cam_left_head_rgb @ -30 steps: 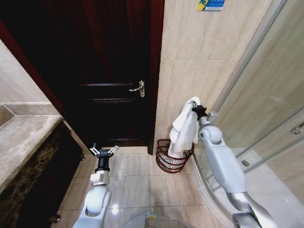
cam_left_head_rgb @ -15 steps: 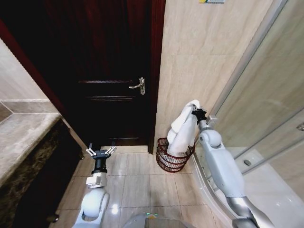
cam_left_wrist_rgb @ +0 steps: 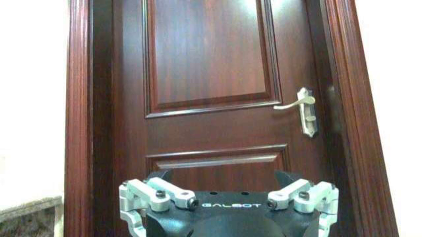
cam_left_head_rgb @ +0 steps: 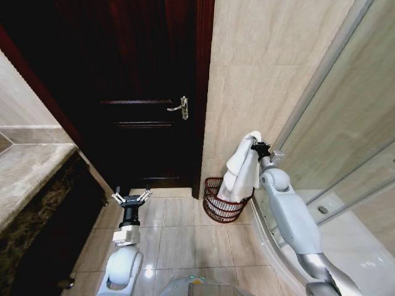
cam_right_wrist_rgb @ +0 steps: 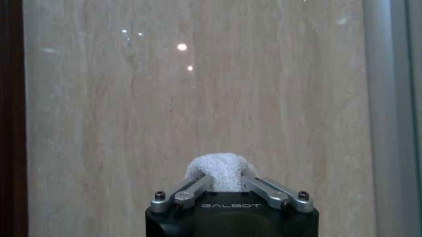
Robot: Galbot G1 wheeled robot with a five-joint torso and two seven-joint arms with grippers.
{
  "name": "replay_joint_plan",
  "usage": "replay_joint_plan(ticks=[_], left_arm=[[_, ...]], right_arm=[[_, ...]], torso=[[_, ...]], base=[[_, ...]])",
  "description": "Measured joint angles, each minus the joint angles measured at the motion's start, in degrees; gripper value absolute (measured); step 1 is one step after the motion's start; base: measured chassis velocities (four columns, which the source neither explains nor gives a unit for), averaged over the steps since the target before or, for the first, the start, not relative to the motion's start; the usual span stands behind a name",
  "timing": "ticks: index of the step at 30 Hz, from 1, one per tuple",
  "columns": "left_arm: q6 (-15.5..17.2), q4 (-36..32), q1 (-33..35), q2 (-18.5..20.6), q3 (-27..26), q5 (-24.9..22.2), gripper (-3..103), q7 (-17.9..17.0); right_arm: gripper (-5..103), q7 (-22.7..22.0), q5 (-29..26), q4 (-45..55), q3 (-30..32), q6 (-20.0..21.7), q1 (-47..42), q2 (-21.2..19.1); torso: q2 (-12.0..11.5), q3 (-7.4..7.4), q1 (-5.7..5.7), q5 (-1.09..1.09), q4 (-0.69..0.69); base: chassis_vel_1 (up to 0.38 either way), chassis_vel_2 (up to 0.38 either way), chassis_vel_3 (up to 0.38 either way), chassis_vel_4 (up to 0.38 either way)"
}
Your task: Discard the used towel into the hamper.
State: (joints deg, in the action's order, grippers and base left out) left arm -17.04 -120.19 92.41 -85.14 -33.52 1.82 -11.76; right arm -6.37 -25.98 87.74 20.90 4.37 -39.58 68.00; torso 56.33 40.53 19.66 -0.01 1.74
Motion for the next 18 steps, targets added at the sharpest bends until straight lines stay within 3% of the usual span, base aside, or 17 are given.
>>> replay_joint_plan(ticks=[10,18], left_arm=[[-0.83,1.05,-0.05,-0.33,-0.24,0.02,100,-0.21],[-0.95,1.31,-0.24,-0.15,-0.42,-0.2,100,-0.21]], right_arm=[[4,0.11,2.67,-4.06,-1.18,-2.82,0.23,4.02],[4,0.57,3.74,-5.91,-0.34,-3.67,0.21,4.72]], torso=[[-2.97,-1.69,-1.28,0.01,0.0],[-4.79,-2.69,-2.1,0.0,0.0]], base=[[0.0,0.0,0.0,0.0],[0.0,0.0,0.0,0.0]])
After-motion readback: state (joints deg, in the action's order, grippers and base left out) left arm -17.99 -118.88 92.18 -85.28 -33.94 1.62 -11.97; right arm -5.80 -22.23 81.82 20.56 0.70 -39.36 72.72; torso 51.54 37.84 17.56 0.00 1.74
